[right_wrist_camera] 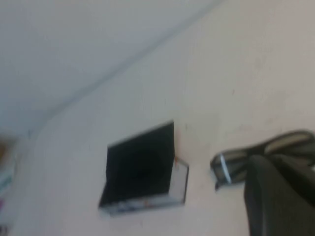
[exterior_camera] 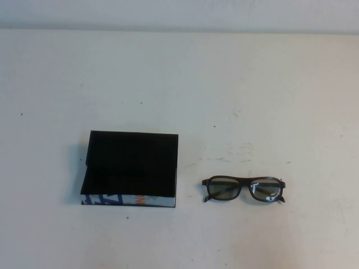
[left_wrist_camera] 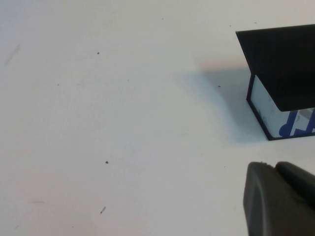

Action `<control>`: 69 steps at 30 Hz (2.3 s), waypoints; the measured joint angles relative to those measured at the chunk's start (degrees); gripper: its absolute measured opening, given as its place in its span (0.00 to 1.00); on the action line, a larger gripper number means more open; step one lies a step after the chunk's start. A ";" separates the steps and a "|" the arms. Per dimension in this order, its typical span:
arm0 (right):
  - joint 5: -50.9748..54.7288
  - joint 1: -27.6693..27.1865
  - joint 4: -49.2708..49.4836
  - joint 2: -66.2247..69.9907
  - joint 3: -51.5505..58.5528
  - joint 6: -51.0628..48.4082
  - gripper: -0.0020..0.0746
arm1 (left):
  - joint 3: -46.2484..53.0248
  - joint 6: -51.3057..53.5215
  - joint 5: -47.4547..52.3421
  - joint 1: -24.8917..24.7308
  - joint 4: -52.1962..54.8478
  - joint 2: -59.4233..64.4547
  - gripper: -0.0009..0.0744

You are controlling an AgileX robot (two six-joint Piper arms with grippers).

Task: Return glasses to glasses case

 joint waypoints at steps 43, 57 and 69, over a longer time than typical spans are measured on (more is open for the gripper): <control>26.88 28.68 -46.39 76.41 -53.38 -35.31 0.20 | 0.00 0.00 0.00 0.00 0.00 0.00 0.01; 30.24 26.59 -50.72 90.63 -66.59 -49.36 0.50 | 0.00 0.00 0.00 0.00 0.00 0.00 0.01; 31.60 26.10 -53.04 97.48 -69.59 -49.67 0.52 | 0.00 0.00 0.00 0.00 0.00 0.00 0.01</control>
